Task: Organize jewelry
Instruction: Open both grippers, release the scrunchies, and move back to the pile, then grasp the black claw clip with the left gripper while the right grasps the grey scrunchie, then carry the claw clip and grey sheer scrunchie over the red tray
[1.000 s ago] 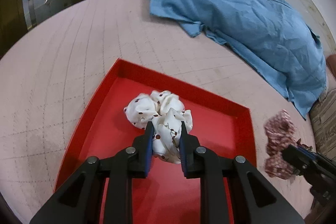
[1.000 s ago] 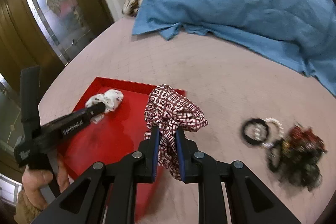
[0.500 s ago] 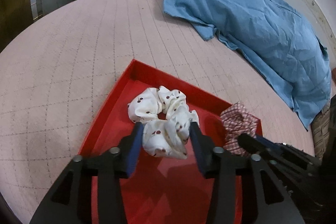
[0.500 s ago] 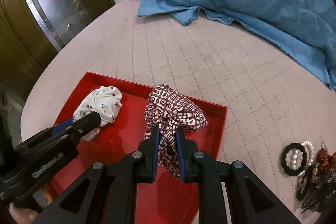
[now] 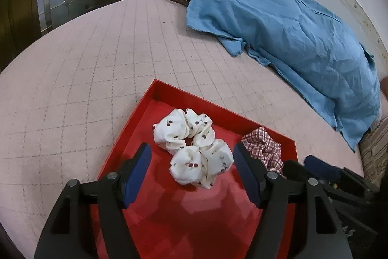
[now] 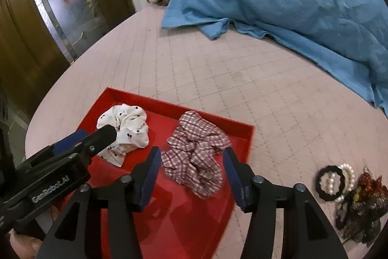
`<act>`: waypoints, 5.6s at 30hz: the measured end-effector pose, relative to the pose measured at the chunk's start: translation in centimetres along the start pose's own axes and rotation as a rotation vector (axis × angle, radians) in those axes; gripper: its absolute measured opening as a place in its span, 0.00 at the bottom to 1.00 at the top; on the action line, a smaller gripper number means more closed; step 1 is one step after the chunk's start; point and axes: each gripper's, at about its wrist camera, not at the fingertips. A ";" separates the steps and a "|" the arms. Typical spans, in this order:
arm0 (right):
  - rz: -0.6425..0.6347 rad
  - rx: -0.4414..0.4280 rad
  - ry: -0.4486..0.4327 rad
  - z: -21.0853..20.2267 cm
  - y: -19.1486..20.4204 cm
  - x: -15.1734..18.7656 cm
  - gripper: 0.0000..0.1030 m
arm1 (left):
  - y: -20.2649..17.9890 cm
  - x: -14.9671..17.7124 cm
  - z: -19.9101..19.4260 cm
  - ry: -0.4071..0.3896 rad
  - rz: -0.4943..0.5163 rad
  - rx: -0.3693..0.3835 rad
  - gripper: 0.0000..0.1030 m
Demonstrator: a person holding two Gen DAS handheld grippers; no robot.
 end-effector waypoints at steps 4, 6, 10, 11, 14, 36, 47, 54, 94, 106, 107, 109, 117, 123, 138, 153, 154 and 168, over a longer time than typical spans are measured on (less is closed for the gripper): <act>0.017 0.011 -0.008 -1.1 -1.0 1.0 0.57 | -0.7 0.5 -0.3 -0.012 0.028 -0.033 0.67; 0.030 0.018 -0.010 -1.7 -1.8 1.7 0.57 | -1.1 0.8 -0.5 -0.019 0.042 -0.049 0.67; 0.062 0.028 -0.013 -2.7 -3.4 3.0 0.57 | -2.1 1.6 -0.6 -0.020 0.081 -0.079 0.67; 0.068 0.031 -0.014 -2.9 -3.8 3.3 0.57 | -2.3 1.9 -0.7 -0.021 0.087 -0.082 0.67; 0.087 0.046 -0.018 -3.9 -5.2 4.7 0.57 | -3.1 2.7 -1.0 -0.035 0.117 -0.104 0.67; 0.358 0.089 -0.085 -11.3 -20.9 19.3 0.65 | -13.7 10.2 -2.5 0.078 0.348 -0.064 0.67; 0.491 0.057 -0.126 -11.4 -28.0 22.5 0.66 | -22.8 11.1 0.1 0.167 0.468 0.025 0.67; 0.499 -0.025 -0.154 -10.2 -29.7 22.3 0.66 | -28.5 11.0 2.9 0.205 0.546 0.088 0.67; 0.417 -0.115 -0.205 -12.7 -26.8 21.7 0.08 | -29.1 12.0 0.6 0.213 0.518 0.281 0.04; 0.374 -0.041 -0.234 -16.4 -23.7 23.4 0.05 | -23.5 12.4 -2.6 0.171 0.448 0.238 0.13; 0.380 -0.027 -0.224 -16.1 -23.6 23.6 0.08 | -22.9 12.4 -2.2 0.184 0.432 0.229 0.20; 0.405 -0.027 -0.201 -15.4 -24.0 24.3 0.33 | -21.8 12.3 -1.4 0.183 0.388 0.204 0.47; 0.505 -0.040 -0.162 -13.1 -26.1 27.1 0.70 | -21.6 12.0 2.2 0.234 0.400 0.133 0.48; 0.517 -0.054 -0.114 -10.7 -27.0 26.8 0.71 | -23.6 12.0 5.4 0.275 0.454 0.072 0.56; 0.478 -0.044 -0.084 -9.8 -26.1 25.5 0.11 | -23.4 12.9 3.1 0.233 0.480 0.134 0.39; 0.319 -0.063 -0.148 -14.0 -19.0 22.3 0.10 | -10.9 10.9 -5.2 0.055 0.238 0.044 0.40; 0.310 -0.070 -0.149 -14.1 -18.5 21.9 0.10 | -9.9 10.7 -5.5 0.046 0.214 0.029 0.40; 0.067 -0.161 -0.091 -12.5 -5.3 14.0 0.10 | 0.7 9.2 -4.3 0.019 0.014 -0.031 0.40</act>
Point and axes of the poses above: each gripper's, at about its wrist camera, not at the fingertips, and z roughly the way its jaws point, y to its left, x to its underside, and after that the axes turned 15 degrees about y, right-handed
